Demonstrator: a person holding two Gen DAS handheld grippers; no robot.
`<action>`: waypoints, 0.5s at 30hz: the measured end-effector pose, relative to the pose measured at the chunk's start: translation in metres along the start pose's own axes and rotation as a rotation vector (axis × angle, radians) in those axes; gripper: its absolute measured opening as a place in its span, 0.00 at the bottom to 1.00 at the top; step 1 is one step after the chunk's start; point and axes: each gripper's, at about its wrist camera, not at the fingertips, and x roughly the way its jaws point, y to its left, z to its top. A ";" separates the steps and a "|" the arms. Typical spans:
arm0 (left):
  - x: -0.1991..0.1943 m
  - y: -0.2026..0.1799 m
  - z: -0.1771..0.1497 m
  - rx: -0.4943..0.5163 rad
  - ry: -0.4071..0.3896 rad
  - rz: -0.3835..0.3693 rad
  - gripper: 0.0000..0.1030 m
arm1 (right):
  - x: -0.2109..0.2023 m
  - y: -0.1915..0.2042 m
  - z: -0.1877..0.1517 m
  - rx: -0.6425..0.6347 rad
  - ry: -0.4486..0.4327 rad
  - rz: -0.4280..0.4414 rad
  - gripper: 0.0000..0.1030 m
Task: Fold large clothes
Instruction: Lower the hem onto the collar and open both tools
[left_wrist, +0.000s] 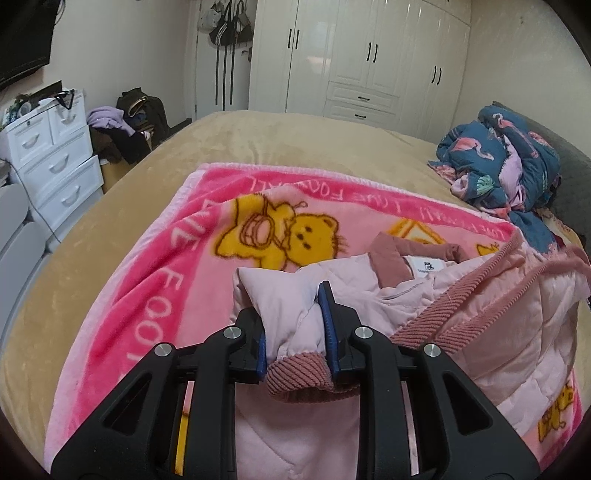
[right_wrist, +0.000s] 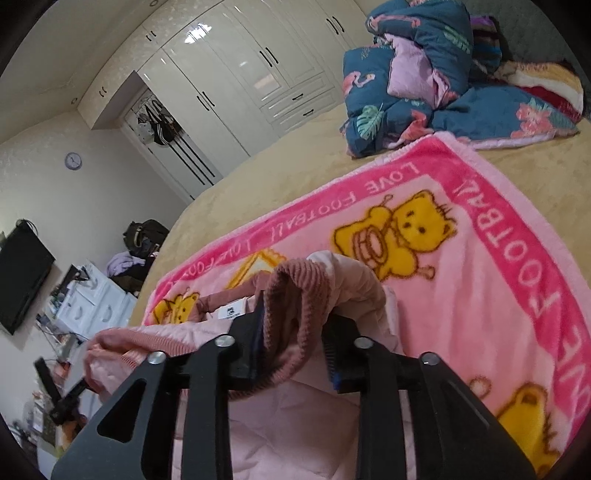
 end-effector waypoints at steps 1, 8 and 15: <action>0.003 0.000 -0.001 -0.001 0.004 0.000 0.17 | 0.000 -0.002 0.001 0.011 -0.005 0.018 0.47; 0.013 -0.002 -0.002 0.001 0.015 -0.003 0.19 | -0.010 0.007 -0.003 -0.035 -0.019 0.030 0.70; 0.015 -0.004 -0.002 -0.005 0.015 -0.009 0.21 | 0.001 0.040 -0.060 -0.247 0.099 0.004 0.78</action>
